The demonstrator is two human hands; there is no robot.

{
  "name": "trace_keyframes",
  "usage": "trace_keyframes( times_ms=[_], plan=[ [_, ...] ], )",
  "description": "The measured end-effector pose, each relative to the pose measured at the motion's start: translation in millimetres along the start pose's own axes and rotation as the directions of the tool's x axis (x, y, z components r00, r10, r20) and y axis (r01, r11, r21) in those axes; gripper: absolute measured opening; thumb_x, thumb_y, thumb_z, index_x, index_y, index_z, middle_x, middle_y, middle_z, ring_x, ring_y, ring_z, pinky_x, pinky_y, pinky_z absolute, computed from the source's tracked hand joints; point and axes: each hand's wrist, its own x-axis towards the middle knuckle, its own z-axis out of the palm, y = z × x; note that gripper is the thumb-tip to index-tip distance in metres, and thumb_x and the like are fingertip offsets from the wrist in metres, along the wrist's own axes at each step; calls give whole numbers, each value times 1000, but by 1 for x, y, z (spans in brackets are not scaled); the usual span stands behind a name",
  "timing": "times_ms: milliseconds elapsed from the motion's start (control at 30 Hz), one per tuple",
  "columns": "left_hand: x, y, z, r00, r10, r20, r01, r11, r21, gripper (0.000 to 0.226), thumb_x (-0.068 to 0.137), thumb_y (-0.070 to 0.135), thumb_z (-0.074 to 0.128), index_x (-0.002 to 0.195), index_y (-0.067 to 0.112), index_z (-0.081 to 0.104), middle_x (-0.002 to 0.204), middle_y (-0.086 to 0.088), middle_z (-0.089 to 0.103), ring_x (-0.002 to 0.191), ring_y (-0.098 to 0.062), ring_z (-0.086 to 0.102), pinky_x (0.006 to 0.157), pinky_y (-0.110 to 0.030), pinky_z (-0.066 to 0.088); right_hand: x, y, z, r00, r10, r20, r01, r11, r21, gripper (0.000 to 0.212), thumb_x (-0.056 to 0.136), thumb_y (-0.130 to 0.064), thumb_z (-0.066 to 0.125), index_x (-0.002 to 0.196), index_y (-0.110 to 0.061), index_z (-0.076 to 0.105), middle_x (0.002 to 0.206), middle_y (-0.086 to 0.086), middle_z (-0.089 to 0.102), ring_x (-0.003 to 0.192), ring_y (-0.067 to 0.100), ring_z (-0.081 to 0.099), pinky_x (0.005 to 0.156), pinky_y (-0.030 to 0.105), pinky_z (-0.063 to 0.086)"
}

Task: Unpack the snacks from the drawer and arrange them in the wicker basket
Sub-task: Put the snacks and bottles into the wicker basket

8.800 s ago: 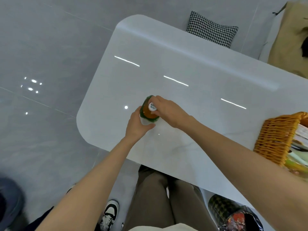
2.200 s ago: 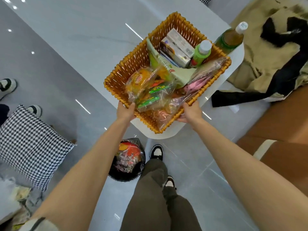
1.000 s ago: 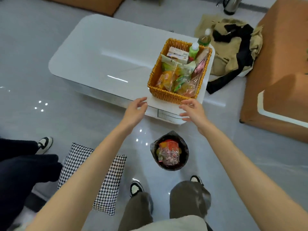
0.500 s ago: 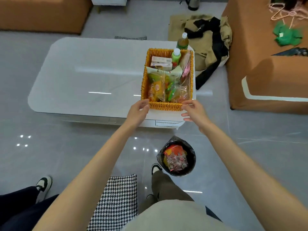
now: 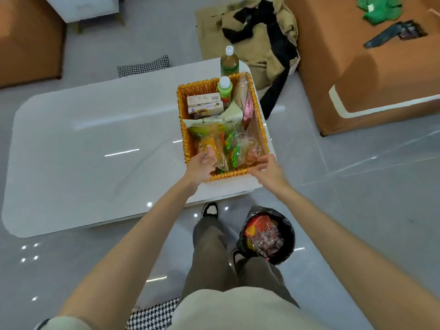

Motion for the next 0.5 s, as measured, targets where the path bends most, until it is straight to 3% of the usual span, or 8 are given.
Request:
trace_keyframes(
  times_ms=[133, 200, 267, 333, 400, 500],
  plan=[
    [64, 24, 6, 995, -83, 48, 84, 996, -14, 36, 102, 16, 46, 136, 6, 46, 126, -4, 54, 117, -23, 54, 90, -28, 44, 41, 1, 33, 992, -38, -118, 33, 999, -38, 49, 85, -18, 70, 121, -13, 37, 105, -1, 52, 96, 17, 54, 81, 33, 46],
    [101, 32, 9, 996, -59, 68, 54, 996, 74, 41, 101, 22, 49, 138, 7, 46, 114, -7, 57, 106, -21, 57, 88, -30, 48, 65, 5, 50, 985, -61, -159, 48, 996, -81, 51, 84, -15, 71, 121, -15, 36, 104, -2, 53, 91, 16, 55, 74, 30, 44],
    [138, 36, 13, 992, -51, 112, 33, 987, 154, 42, 100, 26, 50, 139, 11, 46, 116, -5, 57, 102, -18, 58, 92, -33, 49, 87, 13, 65, 980, -75, -185, 56, 993, -107, 51, 84, -12, 70, 122, -21, 36, 102, -4, 58, 86, 16, 59, 65, 26, 43],
    [170, 36, 18, 986, -86, 144, 55, 978, 202, 44, 99, 30, 51, 139, 13, 46, 129, -3, 54, 104, -16, 57, 92, -31, 51, 102, 22, 77, 970, -55, -236, 34, 995, -90, 45, 87, -10, 65, 120, -25, 40, 98, -3, 64, 80, 16, 63, 55, 22, 40],
    [196, 36, 26, 974, -114, 197, 68, 972, 224, 50, 96, 35, 55, 140, 13, 47, 133, -1, 53, 100, -14, 61, 81, -24, 54, 110, 28, 86, 951, -39, -306, 20, 998, -65, 30, 92, -10, 59, 116, -25, 47, 94, -2, 65, 74, 14, 62, 55, 22, 43],
    [227, 41, 40, 972, -130, 194, 101, 983, 151, 44, 90, 31, 65, 127, 9, 57, 109, 2, 61, 77, -10, 67, 65, -20, 58, 120, 31, 92, 916, -86, -392, 68, 996, -62, 11, 94, -9, 57, 102, -18, 58, 88, -5, 65, 74, 11, 62, 62, 25, 52]
  ],
)
